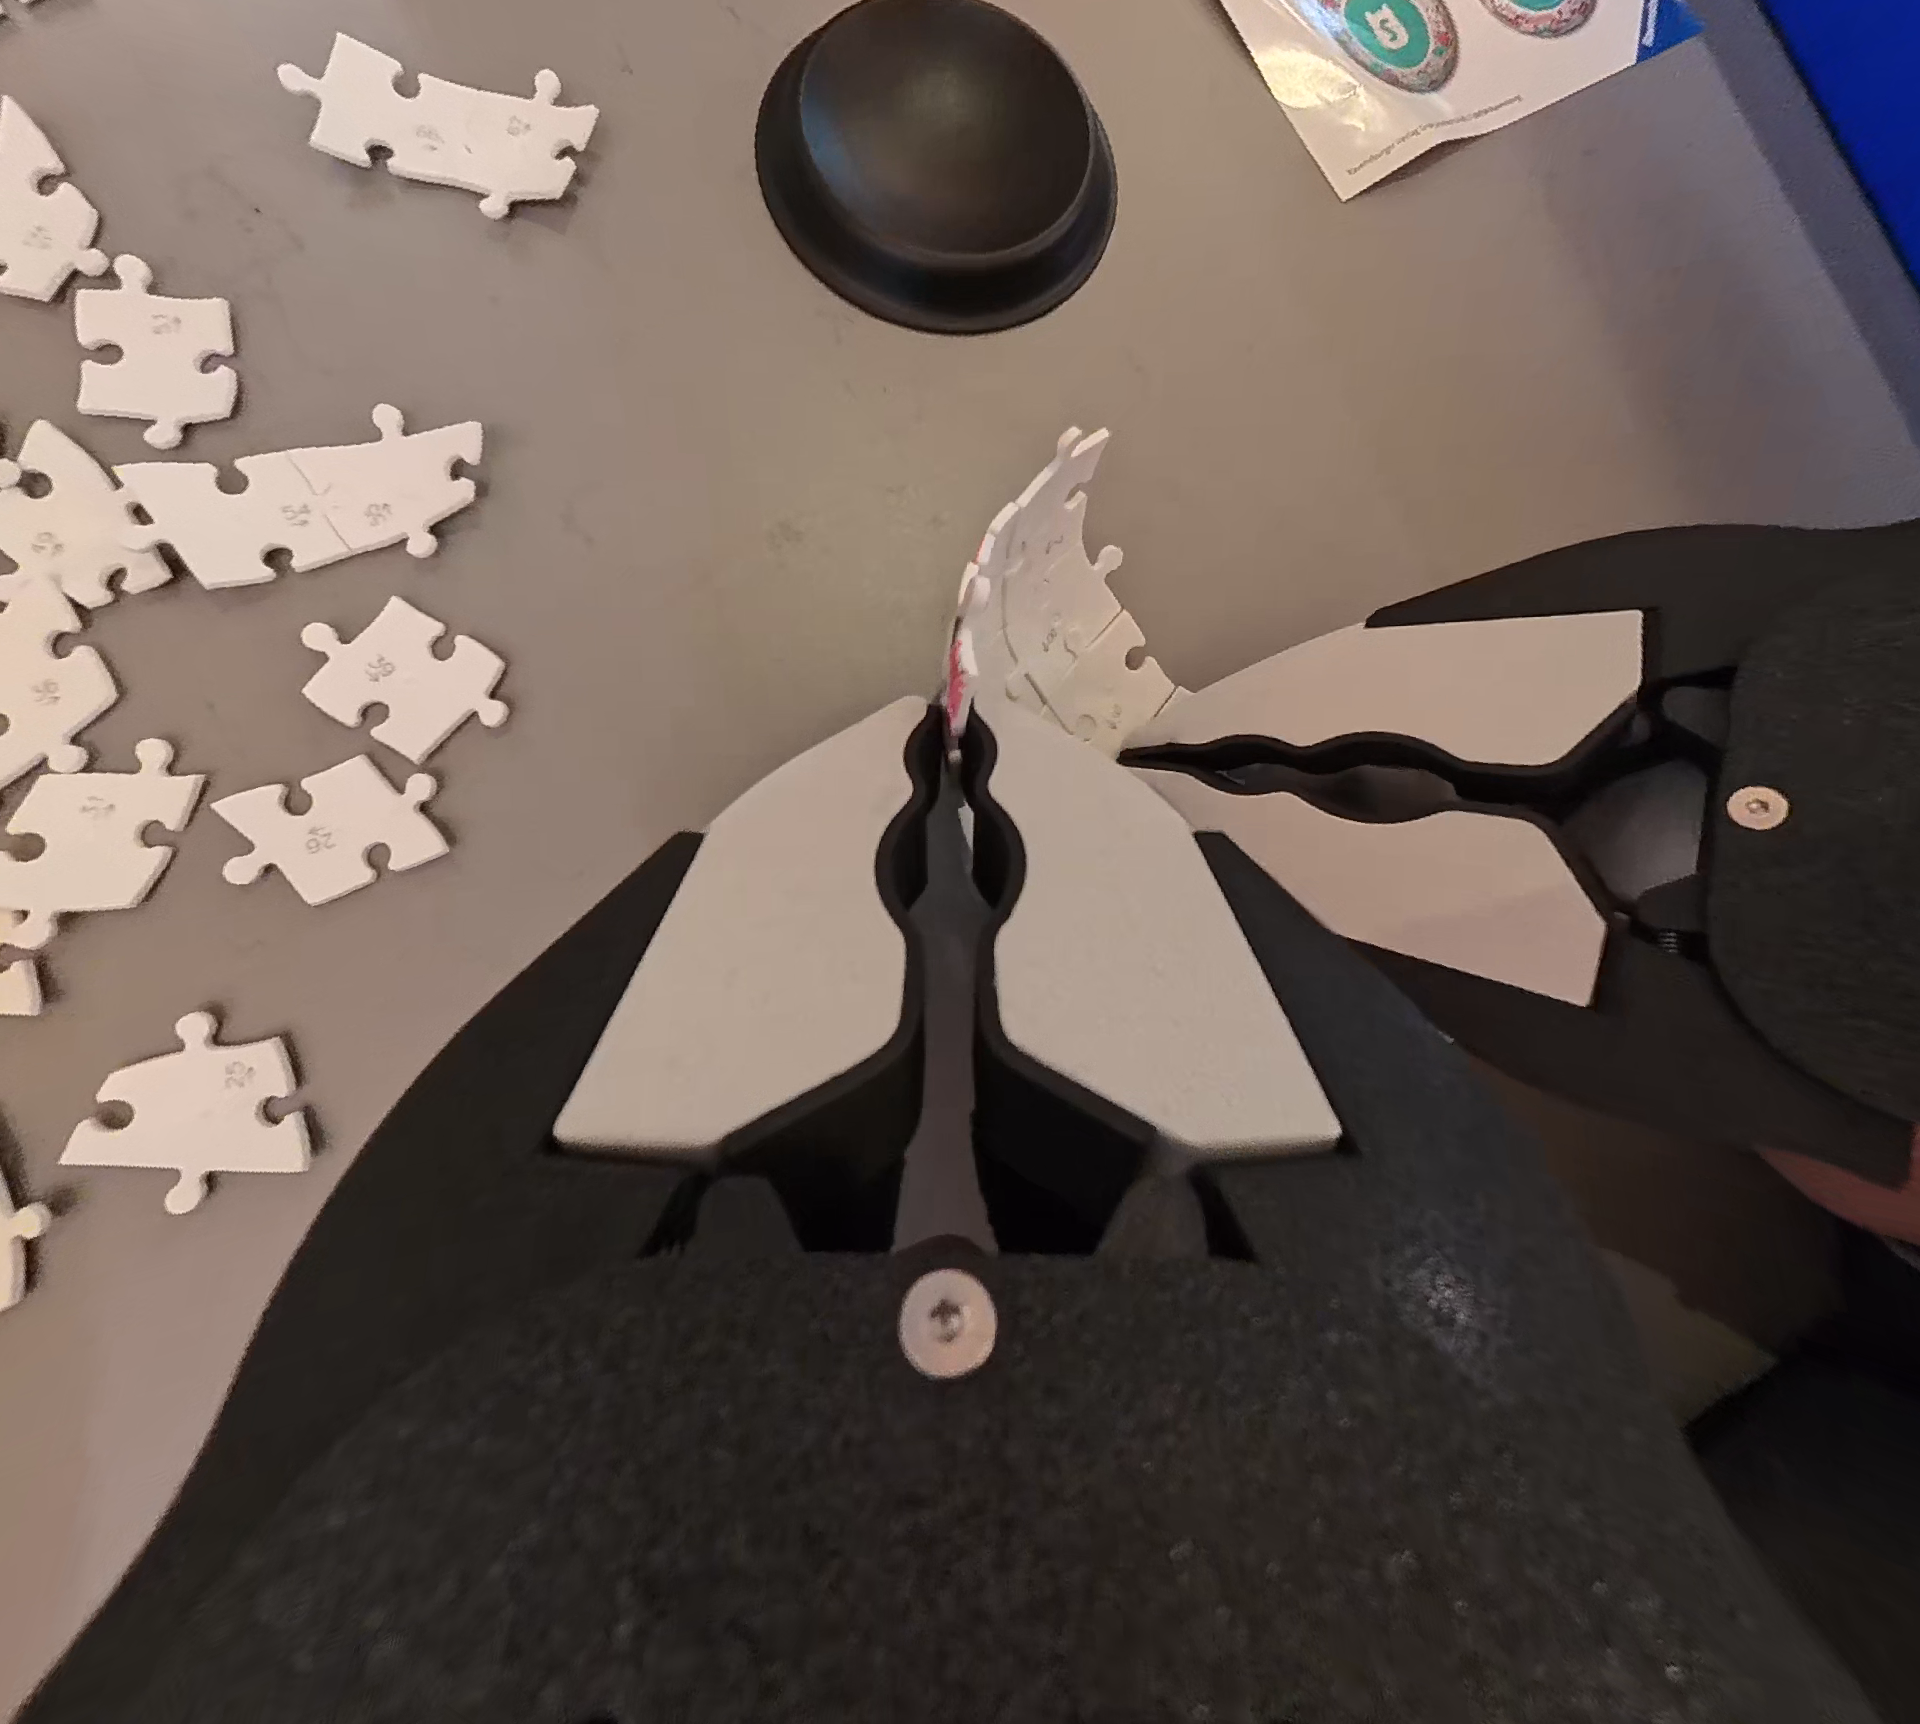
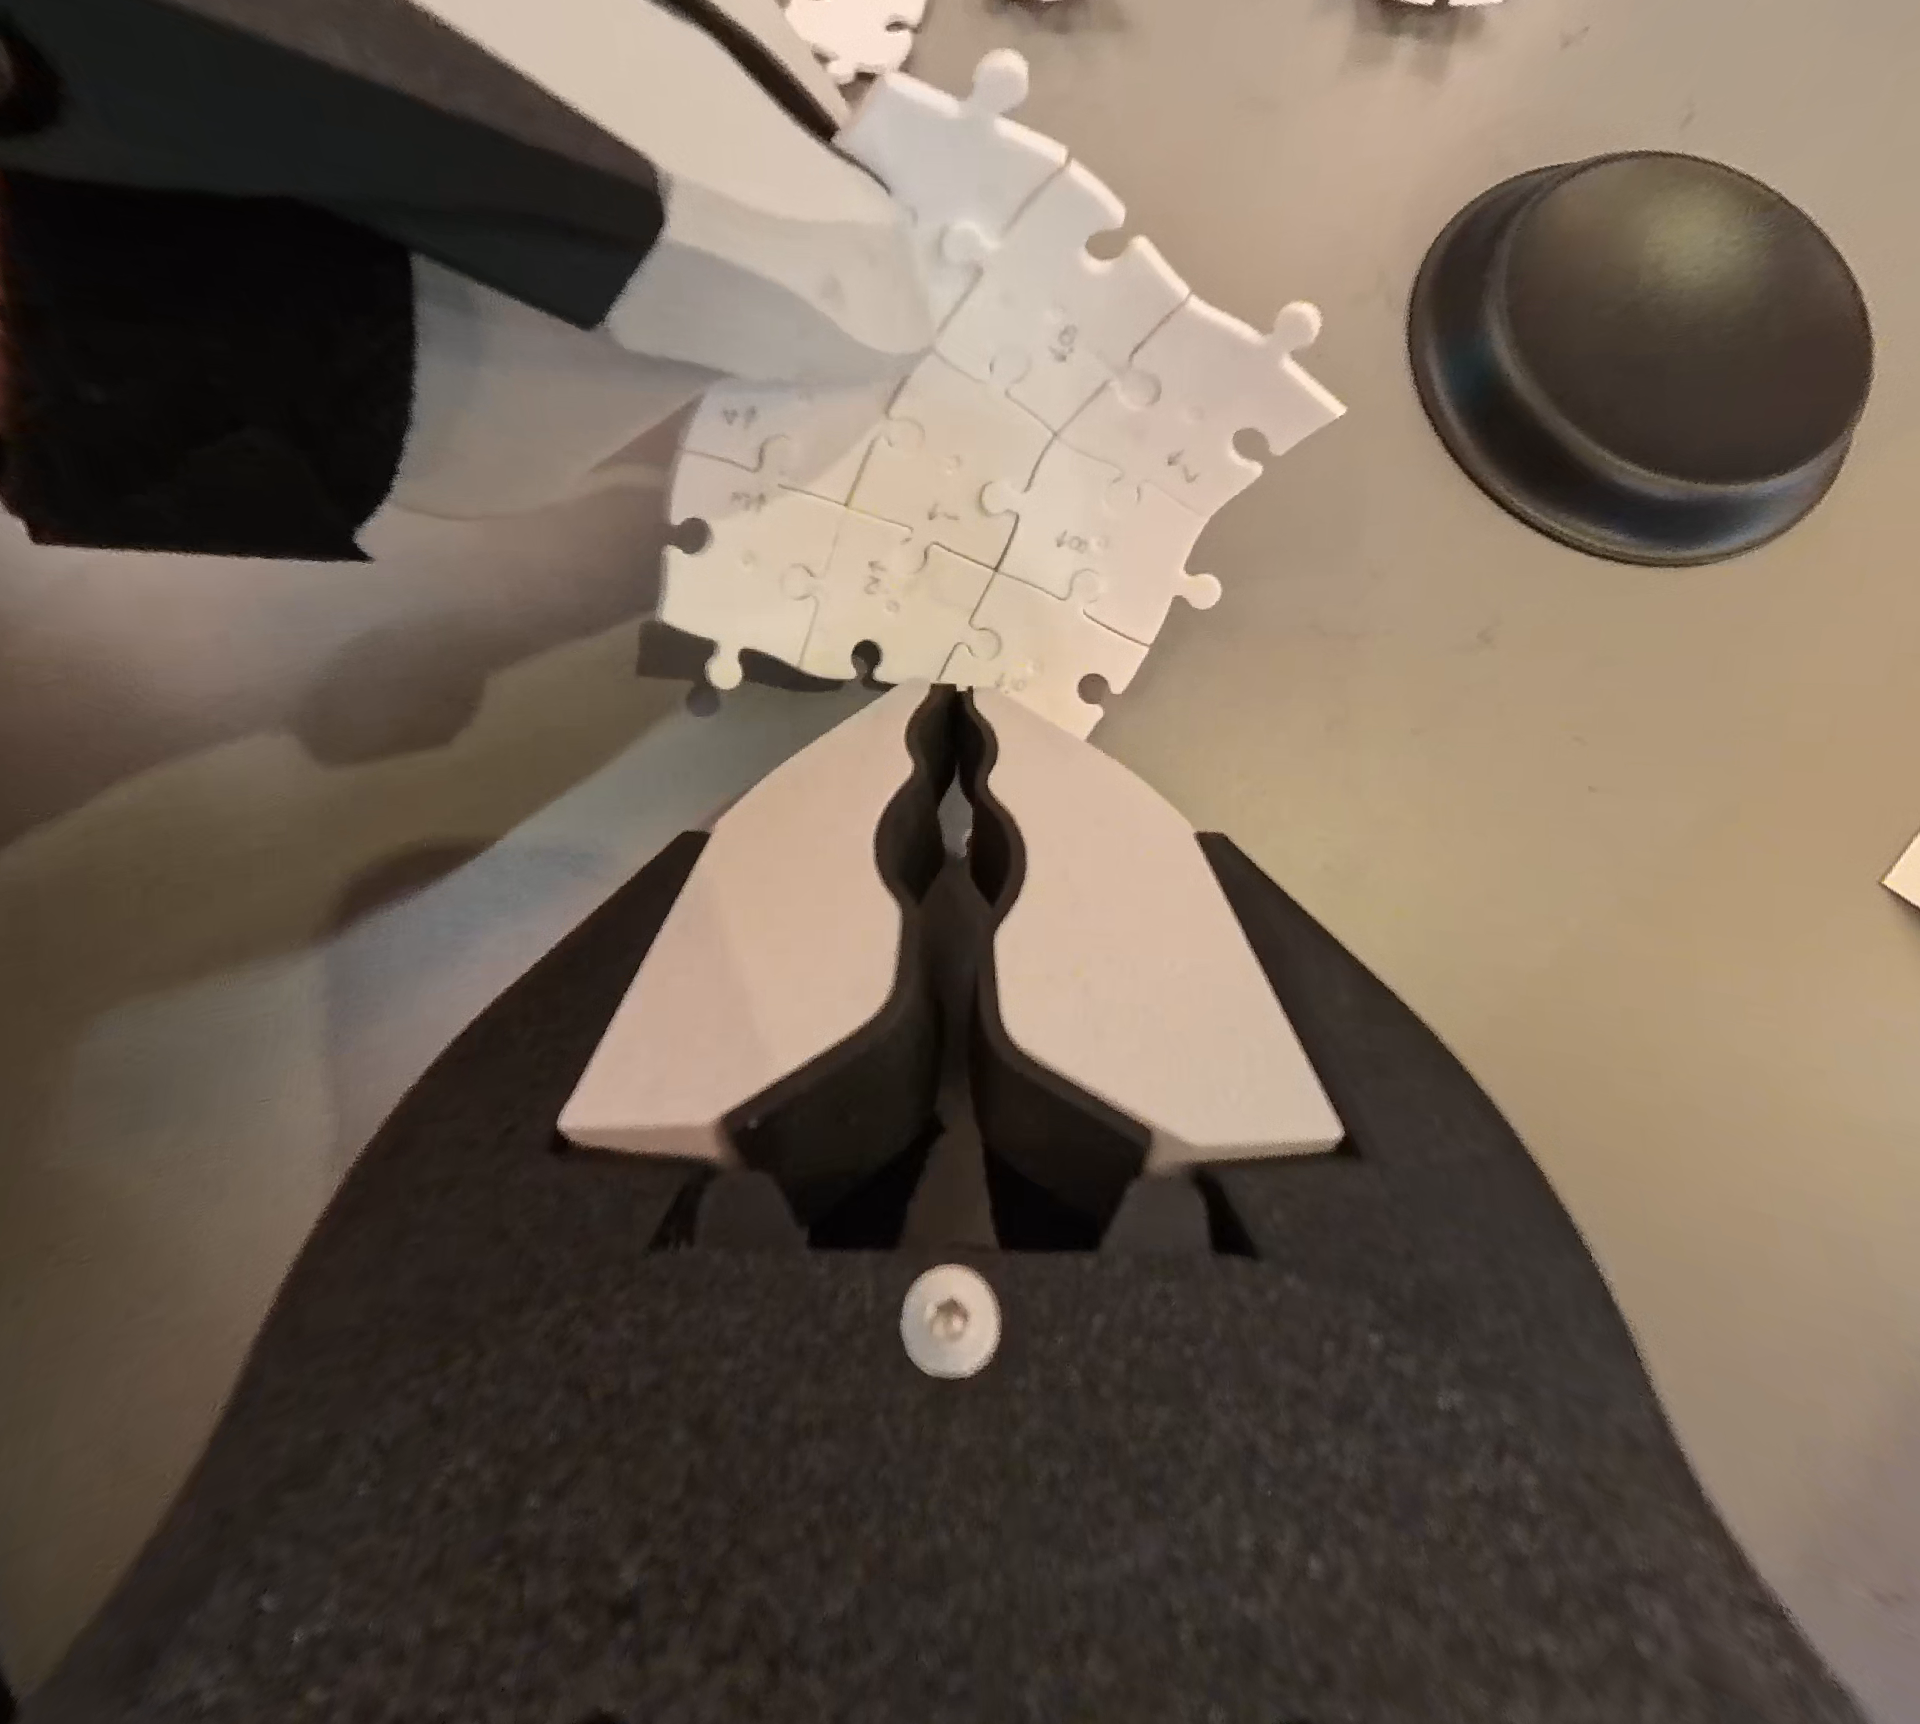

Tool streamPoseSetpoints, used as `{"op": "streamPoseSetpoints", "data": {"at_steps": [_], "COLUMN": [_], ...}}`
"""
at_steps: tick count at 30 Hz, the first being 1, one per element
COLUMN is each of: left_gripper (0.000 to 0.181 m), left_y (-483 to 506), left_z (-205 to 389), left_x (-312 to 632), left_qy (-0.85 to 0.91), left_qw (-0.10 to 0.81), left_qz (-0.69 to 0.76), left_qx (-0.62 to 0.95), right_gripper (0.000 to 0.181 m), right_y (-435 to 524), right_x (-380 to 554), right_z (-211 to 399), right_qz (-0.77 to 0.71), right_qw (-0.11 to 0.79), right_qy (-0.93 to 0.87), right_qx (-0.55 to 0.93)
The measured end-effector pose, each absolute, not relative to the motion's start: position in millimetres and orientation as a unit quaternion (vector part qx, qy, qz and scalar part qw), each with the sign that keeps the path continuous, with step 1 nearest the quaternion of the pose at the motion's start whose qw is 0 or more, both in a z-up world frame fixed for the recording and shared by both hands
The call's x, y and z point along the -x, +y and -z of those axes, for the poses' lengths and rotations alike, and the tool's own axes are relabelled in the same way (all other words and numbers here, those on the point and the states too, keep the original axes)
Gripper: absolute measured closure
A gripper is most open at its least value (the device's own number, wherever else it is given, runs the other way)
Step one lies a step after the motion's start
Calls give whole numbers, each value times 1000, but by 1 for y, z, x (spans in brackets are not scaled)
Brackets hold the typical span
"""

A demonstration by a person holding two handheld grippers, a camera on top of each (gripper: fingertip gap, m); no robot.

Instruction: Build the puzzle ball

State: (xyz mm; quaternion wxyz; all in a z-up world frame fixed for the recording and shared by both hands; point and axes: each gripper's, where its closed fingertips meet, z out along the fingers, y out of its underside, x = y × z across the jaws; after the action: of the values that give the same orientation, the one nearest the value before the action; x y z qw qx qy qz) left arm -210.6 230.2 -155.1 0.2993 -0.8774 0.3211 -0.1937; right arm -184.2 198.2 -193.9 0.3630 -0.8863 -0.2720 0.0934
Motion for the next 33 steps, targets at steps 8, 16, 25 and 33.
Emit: {"op": "streamPoseSetpoints", "data": {"at_steps": [8,16,25,33], "left_gripper": [179,179,179,179], "left_y": [231,231,231,231], "left_z": [156,158,158,158], "left_x": [213,211,212,213], "left_qy": [317,317,318,318], "left_qw": [299,294,294,293], "left_qz": [195,198,197,197], "left_qx": [879,880,880,880], "right_gripper": [181,181,181,181], "right_y": [190,191,192,196], "right_x": [167,177,176,163], "right_z": [180,190,193,185], "right_qz": [-118,-112,-128,-136], "right_qw": [369,352,352,361], "right_qy": [-259,-280,-274,-249], "right_qx": [885,886,886,888]}}
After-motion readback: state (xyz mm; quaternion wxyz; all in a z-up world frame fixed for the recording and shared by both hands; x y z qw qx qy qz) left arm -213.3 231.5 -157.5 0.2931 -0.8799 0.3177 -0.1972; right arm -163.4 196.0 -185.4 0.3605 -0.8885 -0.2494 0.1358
